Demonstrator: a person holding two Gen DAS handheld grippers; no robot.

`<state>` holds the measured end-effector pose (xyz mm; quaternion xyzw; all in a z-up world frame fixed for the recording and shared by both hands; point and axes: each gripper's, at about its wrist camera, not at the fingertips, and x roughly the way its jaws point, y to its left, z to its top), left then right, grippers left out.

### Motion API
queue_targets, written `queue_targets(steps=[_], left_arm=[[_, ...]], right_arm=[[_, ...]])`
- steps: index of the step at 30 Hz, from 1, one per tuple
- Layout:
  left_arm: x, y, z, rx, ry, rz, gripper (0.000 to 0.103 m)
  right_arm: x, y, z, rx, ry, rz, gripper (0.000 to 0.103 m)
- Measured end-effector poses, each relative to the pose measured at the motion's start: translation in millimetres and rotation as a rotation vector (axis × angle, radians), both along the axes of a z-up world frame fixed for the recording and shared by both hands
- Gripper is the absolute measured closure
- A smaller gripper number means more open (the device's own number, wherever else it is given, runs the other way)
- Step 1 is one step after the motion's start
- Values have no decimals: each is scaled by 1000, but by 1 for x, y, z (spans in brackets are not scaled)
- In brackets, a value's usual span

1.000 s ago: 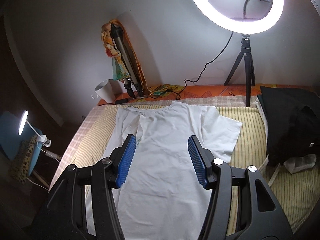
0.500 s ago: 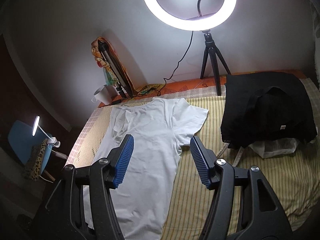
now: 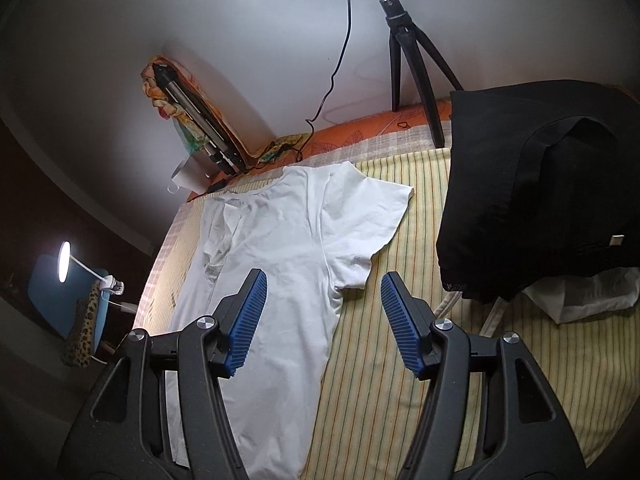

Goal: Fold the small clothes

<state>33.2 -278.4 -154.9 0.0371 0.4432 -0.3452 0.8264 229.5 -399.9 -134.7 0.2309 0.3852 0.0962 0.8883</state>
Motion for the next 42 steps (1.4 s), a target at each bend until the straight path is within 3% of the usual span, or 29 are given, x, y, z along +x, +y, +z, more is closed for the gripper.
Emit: queue_targets(steps=[9, 13, 17, 27, 32, 36, 39, 41, 42], left_arm=[[-2, -20, -22, 105, -124, 6, 59], [5, -26, -31, 126, -107, -2, 63], [9, -5, -23, 24, -51, 35, 63], [13, 6, -28, 33, -33, 67, 64], [21, 19, -28, -45, 30, 116, 62], [23, 23, -25, -156, 74, 92, 60], [18, 18, -17, -228, 83, 23, 53], [13, 15, -11, -278, 86, -42, 40], [9, 12, -8, -266, 61, -65, 37]], right_arm=[[60, 0, -42, 3, 77, 12, 40], [76, -8, -47, 3, 84, -3, 40], [88, -17, -46, 1, 93, -7, 40], [99, -16, -40, -68, 105, 18, 40], [80, -21, -18, -87, 72, 65, 40], [65, -39, -1, -109, 41, 35, 40], [60, -54, 3, -104, 24, -13, 40], [61, -60, 2, -92, 22, -39, 40], [63, -62, 2, -85, 21, -49, 40]])
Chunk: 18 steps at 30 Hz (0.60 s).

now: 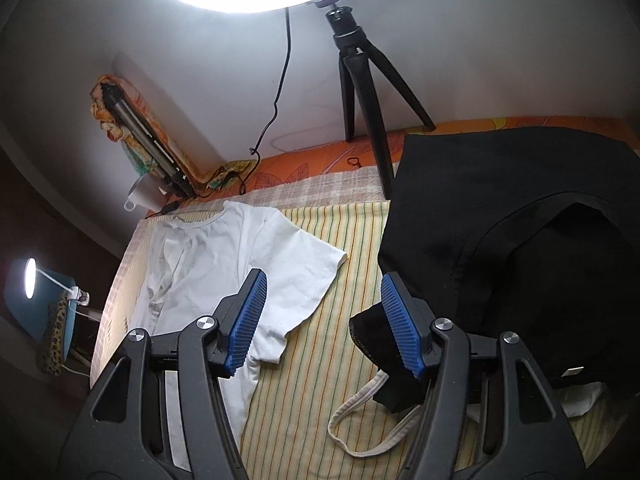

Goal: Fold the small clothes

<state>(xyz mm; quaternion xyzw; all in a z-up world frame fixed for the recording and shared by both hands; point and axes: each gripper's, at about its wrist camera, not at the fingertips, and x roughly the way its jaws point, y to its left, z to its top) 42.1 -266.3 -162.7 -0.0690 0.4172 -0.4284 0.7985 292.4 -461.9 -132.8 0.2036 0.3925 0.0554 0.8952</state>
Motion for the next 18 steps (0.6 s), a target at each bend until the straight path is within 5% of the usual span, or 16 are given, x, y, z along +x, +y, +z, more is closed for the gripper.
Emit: queue_targets(steps=[6, 12, 18], left_arm=[[-13, -19, -8, 215, -163, -40, 36], [2, -22, -23, 320, -187, 72, 54], [3, -33, -35, 396, -228, 52, 57]], right_arm=[[3, -6, 26, -33, -30, -16, 40], [-1, -8, 56, -37, -72, 27, 40], [16, 9, 39, -13, -27, 75, 40]])
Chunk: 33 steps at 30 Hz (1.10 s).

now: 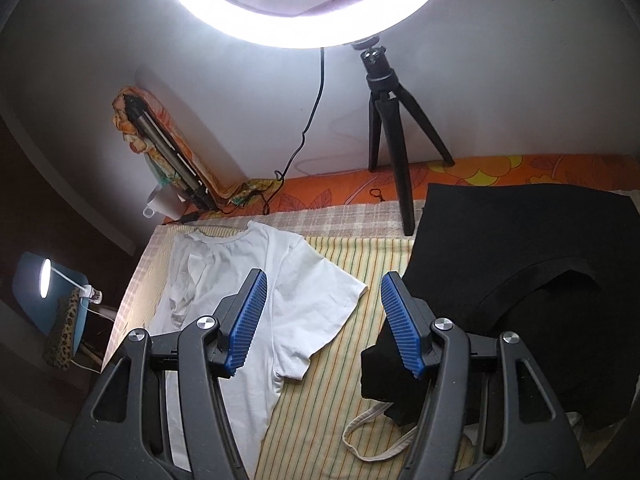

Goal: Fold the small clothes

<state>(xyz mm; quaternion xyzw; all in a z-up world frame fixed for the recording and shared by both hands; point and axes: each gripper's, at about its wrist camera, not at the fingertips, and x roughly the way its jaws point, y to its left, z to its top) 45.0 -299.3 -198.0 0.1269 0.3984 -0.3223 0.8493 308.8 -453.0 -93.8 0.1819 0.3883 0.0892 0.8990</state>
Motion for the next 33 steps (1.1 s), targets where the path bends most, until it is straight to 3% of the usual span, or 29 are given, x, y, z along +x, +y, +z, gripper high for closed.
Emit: queue_targets(steps=[4, 8, 14, 17, 21, 23, 24, 27, 33], left_arm=[[8, 7, 2, -35, 15, 19, 96], [16, 24, 8, -117, 60, 70, 99], [16, 36, 15, -168, 71, 87, 99], [17, 41, 13, -186, 86, 99, 99], [19, 47, 12, -205, 95, 110, 100], [20, 51, 13, -217, 100, 118, 100], [20, 55, 13, -227, 102, 123, 100], [21, 64, 16, -259, 113, 138, 100], [21, 82, 20, -350, 166, 154, 100]], right_arm=[[18, 20, -17, 7, 38, 31, 40], [43, 45, -45, 9, 119, 23, 40], [68, 54, -98, -85, 281, -150, 40], [73, 52, -114, -102, 302, -205, 40], [76, 63, -119, -134, 272, -191, 38], [78, 73, -118, -154, 261, -173, 49], [79, 78, -118, -163, 265, -161, 66], [81, 84, -113, -161, 268, -143, 97], [81, 97, -80, -147, 232, -145, 99]])
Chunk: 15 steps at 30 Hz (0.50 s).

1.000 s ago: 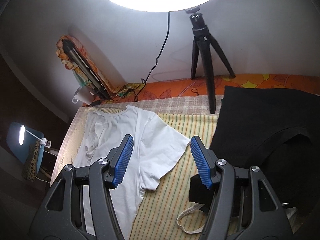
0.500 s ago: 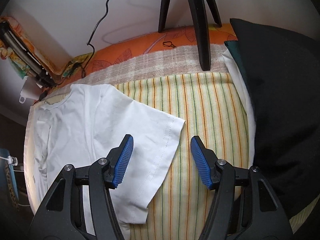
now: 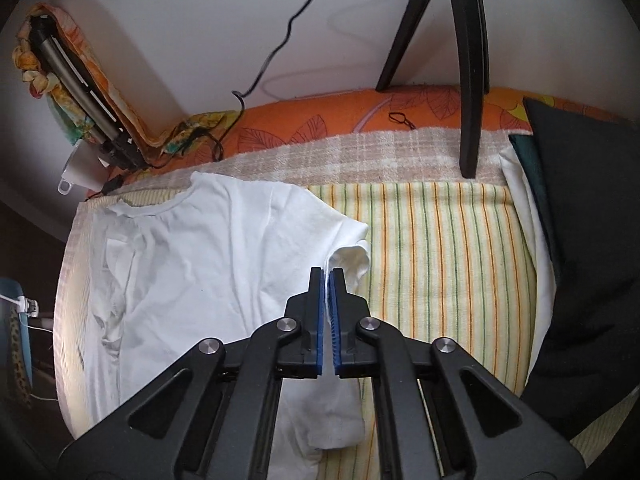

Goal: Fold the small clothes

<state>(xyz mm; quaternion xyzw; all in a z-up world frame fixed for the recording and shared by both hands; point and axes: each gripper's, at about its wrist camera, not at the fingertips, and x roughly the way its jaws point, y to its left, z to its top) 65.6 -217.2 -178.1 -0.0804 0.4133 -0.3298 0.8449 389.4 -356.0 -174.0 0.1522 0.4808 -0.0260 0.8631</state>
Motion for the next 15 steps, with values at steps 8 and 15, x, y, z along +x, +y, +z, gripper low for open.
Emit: queue_targets(steps=[8, 15], left_arm=[[-6, 35, 8, -74, 17, 57, 100], [-12, 72, 1, -91, 48, 120, 100]], right_arm=[[7, 55, 48, -105, -21, 55, 99], [31, 127, 51, -209, -1, 148, 99]])
